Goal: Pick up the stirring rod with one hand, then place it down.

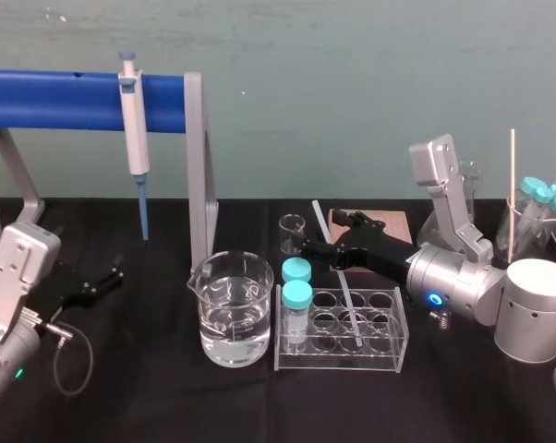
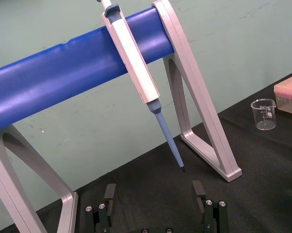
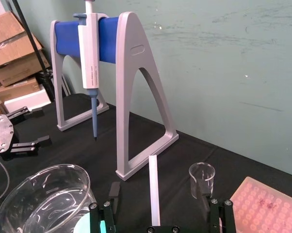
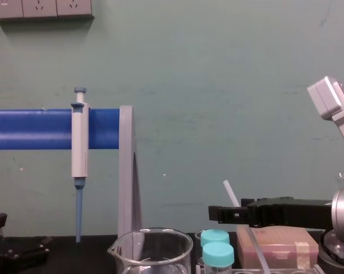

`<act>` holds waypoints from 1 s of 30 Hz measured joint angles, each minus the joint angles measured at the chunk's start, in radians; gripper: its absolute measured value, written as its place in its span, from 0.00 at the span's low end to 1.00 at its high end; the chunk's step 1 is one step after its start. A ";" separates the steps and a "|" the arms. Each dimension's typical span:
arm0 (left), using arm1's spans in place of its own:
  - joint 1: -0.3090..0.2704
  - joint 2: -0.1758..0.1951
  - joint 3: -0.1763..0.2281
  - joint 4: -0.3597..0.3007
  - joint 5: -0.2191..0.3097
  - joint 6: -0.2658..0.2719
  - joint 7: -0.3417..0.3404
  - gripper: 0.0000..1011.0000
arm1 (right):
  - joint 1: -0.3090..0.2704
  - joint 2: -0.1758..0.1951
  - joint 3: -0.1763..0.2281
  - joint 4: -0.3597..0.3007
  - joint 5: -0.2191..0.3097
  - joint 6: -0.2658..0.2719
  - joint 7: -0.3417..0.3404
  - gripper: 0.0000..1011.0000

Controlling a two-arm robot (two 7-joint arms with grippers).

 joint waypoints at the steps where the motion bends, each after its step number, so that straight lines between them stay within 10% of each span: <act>1: 0.000 0.000 0.000 0.000 0.000 0.000 0.000 0.99 | 0.000 0.000 0.000 0.000 0.000 0.000 0.000 0.96; 30: 0.000 0.000 0.000 0.000 0.000 0.000 0.000 0.99 | 0.000 -0.001 0.001 0.000 0.002 -0.003 0.000 0.11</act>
